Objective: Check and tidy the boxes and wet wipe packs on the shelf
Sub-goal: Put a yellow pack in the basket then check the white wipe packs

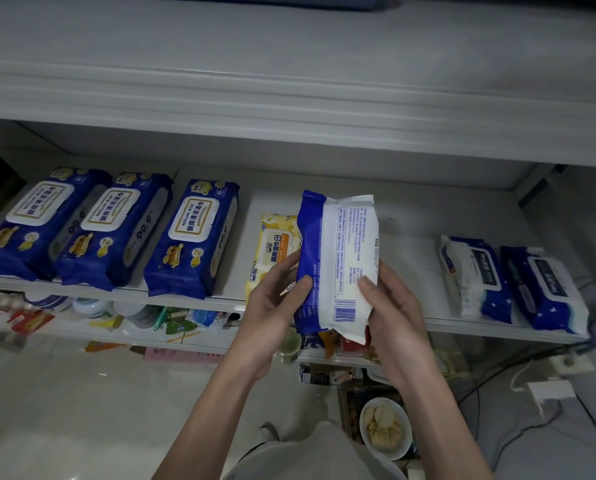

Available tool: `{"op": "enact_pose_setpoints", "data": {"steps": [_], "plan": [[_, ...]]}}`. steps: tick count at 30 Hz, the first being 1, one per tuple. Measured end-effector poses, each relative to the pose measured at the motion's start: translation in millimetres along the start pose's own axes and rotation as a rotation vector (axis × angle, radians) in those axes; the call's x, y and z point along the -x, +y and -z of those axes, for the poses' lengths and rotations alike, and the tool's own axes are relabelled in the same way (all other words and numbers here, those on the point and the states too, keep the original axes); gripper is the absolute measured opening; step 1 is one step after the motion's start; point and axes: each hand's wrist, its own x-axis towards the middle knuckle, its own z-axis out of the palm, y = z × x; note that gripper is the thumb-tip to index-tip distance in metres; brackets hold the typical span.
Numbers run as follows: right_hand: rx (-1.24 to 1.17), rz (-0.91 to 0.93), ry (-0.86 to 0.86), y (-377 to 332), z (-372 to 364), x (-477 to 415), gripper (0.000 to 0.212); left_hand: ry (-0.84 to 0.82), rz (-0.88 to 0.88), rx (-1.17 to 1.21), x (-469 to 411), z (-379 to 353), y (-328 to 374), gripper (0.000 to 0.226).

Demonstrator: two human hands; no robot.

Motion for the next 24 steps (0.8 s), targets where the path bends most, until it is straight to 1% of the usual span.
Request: {"op": "enact_pose_setpoints", "data": {"steps": [5, 11, 17, 19, 21, 23, 24], "plan": [[-0.037, -0.008, 0.027, -0.7, -1.6, 0.6, 0.058, 0.001, 0.007, 0.009, -0.9, 0.1, 0.9, 0.049], [-0.048, -0.004, 0.026, -0.8, -2.6, 0.9, 0.057, -0.014, 0.019, 0.033, -0.7, 1.2, 3.9, 0.046], [-0.041, -0.014, 0.019, 1.7, -2.6, 2.6, 0.054, -0.012, 0.026, 0.058, -1.7, 2.9, 4.1, 0.053], [-0.033, -0.011, 0.021, 2.4, -1.7, 2.7, 0.056, -0.02, 0.031, 0.07, -2.2, 3.2, 2.5, 0.05], [-0.039, -0.005, 0.013, 2.4, -0.8, 3.4, 0.064, -0.03, 0.035, 0.083, -2.3, 3.4, 1.6, 0.047], [-0.05, 0.001, 0.0, 2.2, 0.2, 4.2, 0.069, -0.037, 0.046, 0.104, -2.9, 3.9, 0.9, 0.049], [-0.046, 0.004, -0.002, 3.4, 0.8, 3.9, 0.067, -0.032, 0.05, 0.112, -3.1, 3.8, 0.8, 0.052]]}}
